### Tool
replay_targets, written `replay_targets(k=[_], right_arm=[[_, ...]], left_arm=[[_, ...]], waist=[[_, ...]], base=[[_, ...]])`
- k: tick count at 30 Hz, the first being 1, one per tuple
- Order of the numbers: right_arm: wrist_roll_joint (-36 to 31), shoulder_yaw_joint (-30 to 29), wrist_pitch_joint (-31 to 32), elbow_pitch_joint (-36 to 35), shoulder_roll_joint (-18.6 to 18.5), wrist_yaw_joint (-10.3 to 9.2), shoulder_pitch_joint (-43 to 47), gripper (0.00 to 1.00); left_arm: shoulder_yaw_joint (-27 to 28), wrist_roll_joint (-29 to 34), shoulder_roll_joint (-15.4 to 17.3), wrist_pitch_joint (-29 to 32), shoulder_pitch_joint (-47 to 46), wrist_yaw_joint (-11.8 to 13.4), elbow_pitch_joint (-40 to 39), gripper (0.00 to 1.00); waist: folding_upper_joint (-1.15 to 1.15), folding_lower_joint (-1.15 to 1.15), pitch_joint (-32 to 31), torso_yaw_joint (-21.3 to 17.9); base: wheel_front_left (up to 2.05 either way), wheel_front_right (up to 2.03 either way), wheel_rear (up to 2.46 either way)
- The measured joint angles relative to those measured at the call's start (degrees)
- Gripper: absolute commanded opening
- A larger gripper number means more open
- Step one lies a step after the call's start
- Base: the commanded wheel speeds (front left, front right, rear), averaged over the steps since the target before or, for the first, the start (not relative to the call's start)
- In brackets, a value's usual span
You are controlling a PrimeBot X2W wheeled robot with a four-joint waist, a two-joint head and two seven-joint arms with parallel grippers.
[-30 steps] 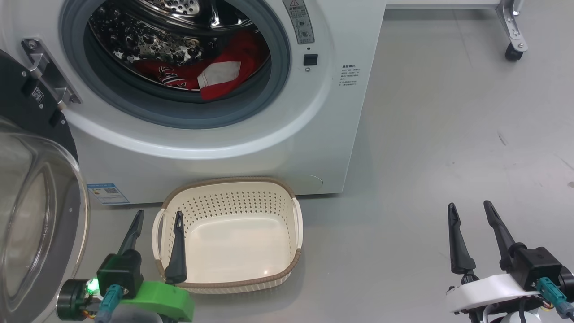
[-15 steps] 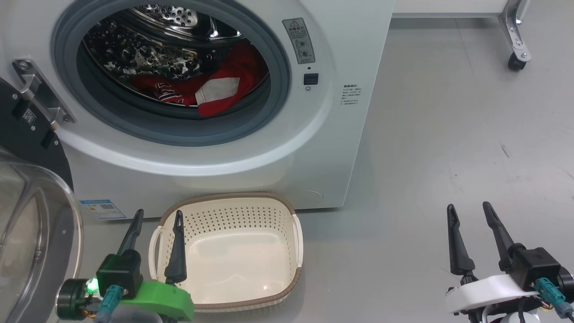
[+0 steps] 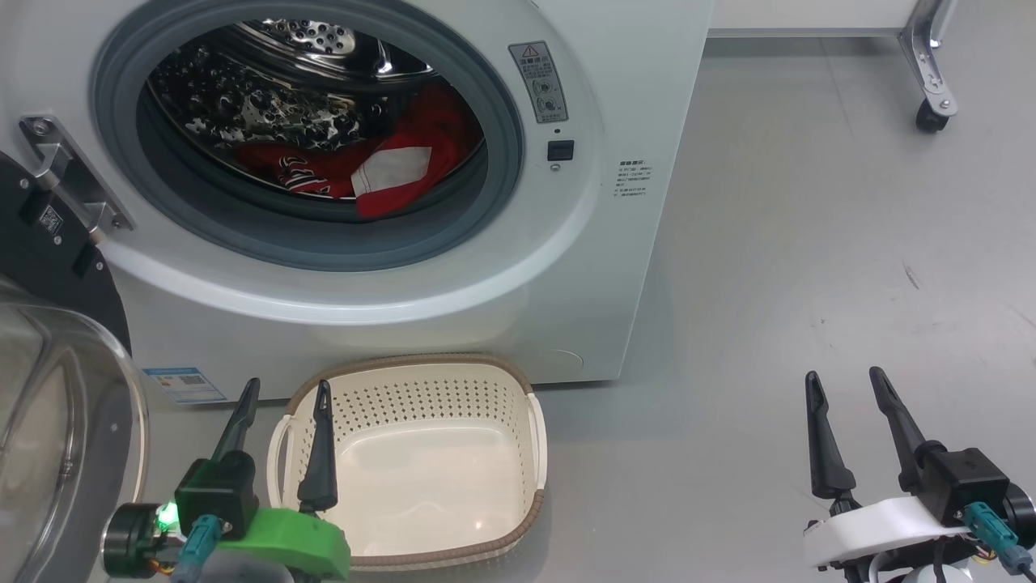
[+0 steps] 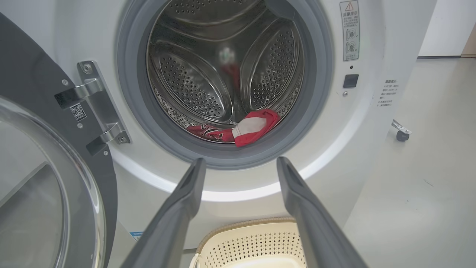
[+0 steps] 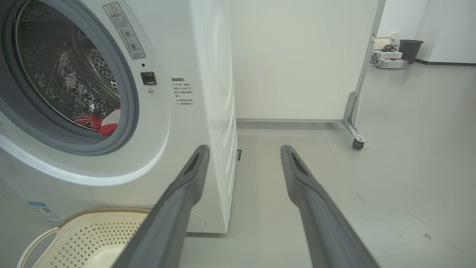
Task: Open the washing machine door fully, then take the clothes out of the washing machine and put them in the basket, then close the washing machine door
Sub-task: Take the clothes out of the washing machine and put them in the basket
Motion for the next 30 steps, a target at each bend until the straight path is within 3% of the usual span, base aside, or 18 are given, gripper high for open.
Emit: replay_targets(k=[24,30], right_arm=[[0.00,0.31,0.09,-1.07,-0.30,0.12,-0.14,1.00],[-0.01,0.55,0.40,-2.29,-0.96,0.69,-1.49,1.00]], left_arm=[[-1.77,-0.21,-0.01,0.18,-2.50,0.21,0.12,1.00],[-2.19,-1.48,-0.09,3.99,-7.08,-0.59,3.76,1.00]], waist=[[0.00,0.00,3.10,-0.40],[0.00,0.00,6.35,-1.31]], base=[[0.00,0.00,0.00],[0.00,0.00,0.00]])
